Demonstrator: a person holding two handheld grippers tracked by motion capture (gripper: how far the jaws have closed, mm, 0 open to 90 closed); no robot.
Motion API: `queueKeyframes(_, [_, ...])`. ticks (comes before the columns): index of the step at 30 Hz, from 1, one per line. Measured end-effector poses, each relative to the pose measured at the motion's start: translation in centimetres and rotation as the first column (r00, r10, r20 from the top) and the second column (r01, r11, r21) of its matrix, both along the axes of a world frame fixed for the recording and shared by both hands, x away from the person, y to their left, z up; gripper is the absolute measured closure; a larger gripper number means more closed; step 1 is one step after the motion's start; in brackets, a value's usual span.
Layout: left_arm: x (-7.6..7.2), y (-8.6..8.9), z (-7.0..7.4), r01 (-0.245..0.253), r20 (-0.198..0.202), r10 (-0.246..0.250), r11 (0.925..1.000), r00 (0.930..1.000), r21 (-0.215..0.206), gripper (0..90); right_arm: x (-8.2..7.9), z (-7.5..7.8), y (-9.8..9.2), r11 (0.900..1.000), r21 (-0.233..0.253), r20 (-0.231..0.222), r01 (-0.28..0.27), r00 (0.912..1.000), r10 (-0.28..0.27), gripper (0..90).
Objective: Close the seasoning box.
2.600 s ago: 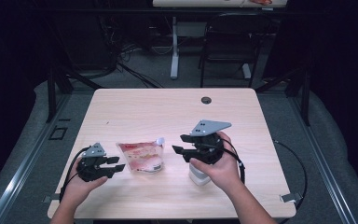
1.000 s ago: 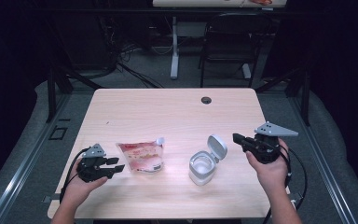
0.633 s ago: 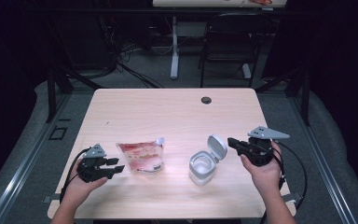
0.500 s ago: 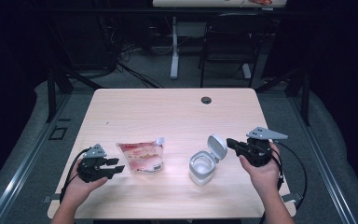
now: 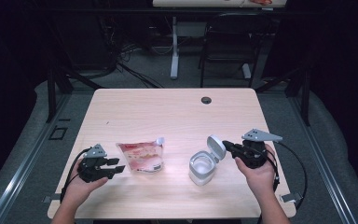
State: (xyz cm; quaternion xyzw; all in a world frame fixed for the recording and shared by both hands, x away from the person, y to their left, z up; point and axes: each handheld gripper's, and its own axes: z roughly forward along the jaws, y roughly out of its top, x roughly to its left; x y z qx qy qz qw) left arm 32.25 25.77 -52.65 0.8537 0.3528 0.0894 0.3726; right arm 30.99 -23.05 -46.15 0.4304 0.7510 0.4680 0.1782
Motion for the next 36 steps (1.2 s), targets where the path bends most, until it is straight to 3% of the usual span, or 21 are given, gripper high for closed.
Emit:
queueKeyframes(9, [0.0,0.1,0.0,0.002,0.001,-0.002,1.0,1.0,-0.001,56.6,-0.3,-0.8,1.2,0.999,-0.016,-0.013,-0.04,0.9991,0.04,90.0])
queueKeyframes(14, [-0.1,-0.2,0.0,0.007,0.003,-0.007,1.0,1.0,-0.001,56.5,-0.6,-1.4,2.0,0.997,0.006,-0.031,-0.083,0.996,0.083,89.5])
queueKeyframes(21, [0.0,-0.2,-0.1,0.006,0.001,-0.006,1.0,1.0,0.002,56.5,-1.5,-1.4,2.4,0.994,0.013,-0.008,-0.106,0.9943,0.106,87.9])
queueKeyframes(28, [0.0,-0.2,-0.2,0.002,0.002,-0.002,1.0,1.0,-0.003,56.4,-2.4,-1.6,2.0,0.995,0.01,0.013,-0.097,0.9953,0.096,86.2])
queueKeyframes(36, [-0.1,-0.3,-0.2,0.003,-0.001,-0.003,1.0,1.0,-0.004,56.3,-3.7,-2.5,0.5,0.998,0.044,0.033,-0.05,0.9983,0.049,86.2])
